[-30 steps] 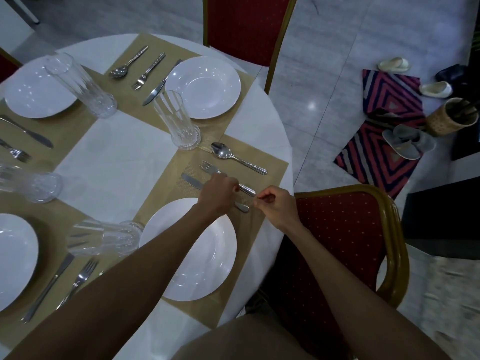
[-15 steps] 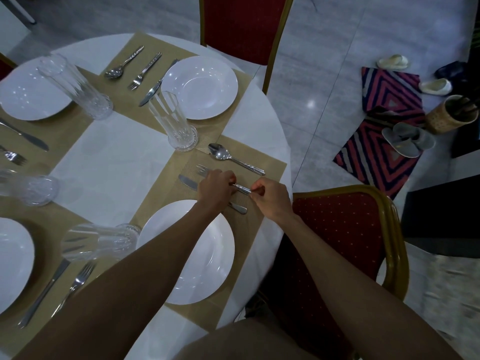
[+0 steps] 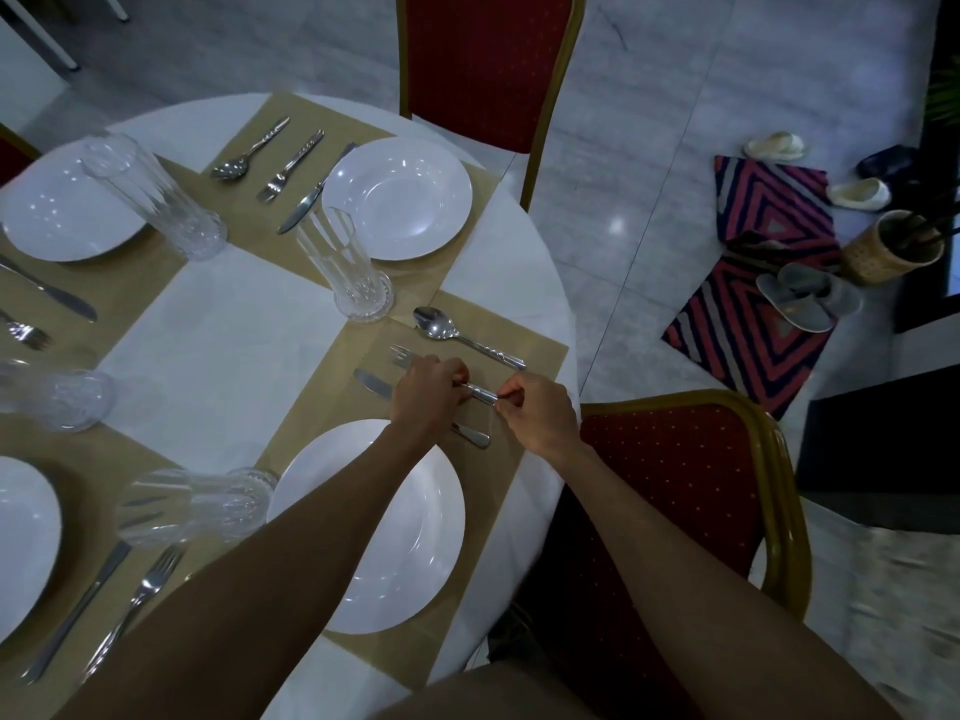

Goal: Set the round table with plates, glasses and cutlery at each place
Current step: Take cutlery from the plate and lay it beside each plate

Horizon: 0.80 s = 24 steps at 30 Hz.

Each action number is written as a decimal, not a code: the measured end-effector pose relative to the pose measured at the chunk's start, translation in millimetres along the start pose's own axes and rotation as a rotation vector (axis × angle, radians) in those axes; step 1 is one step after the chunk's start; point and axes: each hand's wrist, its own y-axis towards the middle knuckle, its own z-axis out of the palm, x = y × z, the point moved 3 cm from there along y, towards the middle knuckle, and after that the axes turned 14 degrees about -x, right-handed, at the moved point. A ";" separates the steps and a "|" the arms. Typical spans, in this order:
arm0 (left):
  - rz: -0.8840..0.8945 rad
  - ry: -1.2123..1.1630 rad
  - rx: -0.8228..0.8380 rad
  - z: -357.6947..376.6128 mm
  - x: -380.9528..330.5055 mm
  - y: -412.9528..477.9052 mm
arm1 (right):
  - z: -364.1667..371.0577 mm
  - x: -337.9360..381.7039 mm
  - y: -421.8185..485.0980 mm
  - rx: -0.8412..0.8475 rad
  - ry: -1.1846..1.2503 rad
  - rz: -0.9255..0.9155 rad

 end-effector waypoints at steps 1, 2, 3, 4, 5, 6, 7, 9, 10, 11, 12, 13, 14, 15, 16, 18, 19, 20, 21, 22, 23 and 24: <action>-0.007 -0.001 0.002 0.1 0.0 0.0 | -0.3 0.1 0.4 -0.001 0.002 0.000; -0.014 -0.001 0.003 0.2 -0.4 -0.1 | -0.6 0.4 0.5 -0.002 0.002 -0.001; -0.020 -0.003 0.002 0.2 -0.6 -0.2 | -1.2 0.7 0.3 -0.004 -0.002 -0.004; -0.025 -0.005 0.002 0.2 -0.9 -0.2 | -1.4 1.0 0.2 -0.007 -0.007 -0.008; -0.028 -0.008 0.002 0.4 -0.8 0.0 | -1.6 0.9 0.1 -0.009 -0.007 -0.010; -0.030 -0.009 0.001 0.7 -0.6 0.2 | -1.7 0.8 -0.1 -0.008 -0.003 -0.010; -0.032 -0.010 -0.001 0.9 -0.3 0.2 | -1.8 0.6 -0.4 -0.004 0.003 -0.008; -0.033 -0.005 -0.004 1.0 -0.4 0.1 | -2.5 0.3 -0.6 0.005 0.010 -0.008; -0.031 -0.004 -0.003 1.0 -0.5 0.1 | -3.1 0.0 -0.4 0.009 0.016 -0.010; -0.027 -0.004 -0.001 1.2 -0.7 0.1 | -4.0 0.0 0.1 0.013 0.025 -0.014; -0.019 -0.004 0.000 1.1 -0.7 0.2 | -5.4 0.3 0.9 0.011 0.036 -0.017; -0.005 -0.003 0.000 0.7 -0.8 0.7 | -7.2 0.6 2.4 0.000 0.048 -0.017; 0.011 -0.001 -0.002 -0.1 -1.0 1.8 | -9.6 1.3 4.4 -0.020 0.061 -0.013; 0.029 0.000 -0.003 -0.9 -1.7 3.8 | -12.4 2.0 7.0 -0.050 0.070 -0.005; 0.047 -0.004 -0.004 -1.6 -3.1 6.5 | -15.5 2.8 10.1 -0.082 0.075 0.005; 0.070 -0.023 -0.001 -3.1 -8.3 13.4 | -20.0 3.8 18.0 -0.126 0.071 0.034; 0.078 -0.027 0.001 -4.0 -12.1 17.4 | -21.6 3.9 22.3 -0.138 0.063 0.049; 0.086 -0.024 0.000 -4.6 -16.3 21.6 | -22.8 3.5 26.5 -0.147 0.049 0.056; 0.093 -0.022 0.000 -4.2 -20.3 25.6 | -23.8 2.7 30.3 -0.154 0.030 0.054; 0.096 -0.024 0.005 -3.1 -23.7 29.4 | -24.7 1.4 33.5 -0.155 0.010 0.047; 0.095 -0.024 0.015 -1.5 -26.7 32.4 | -25.0 -0.5 36.0 -0.150 -0.005 0.042; 0.092 -0.019 0.029 0.1 -28.6 34.9 | -25.0 -2.7 37.8 -0.141 -0.015 0.040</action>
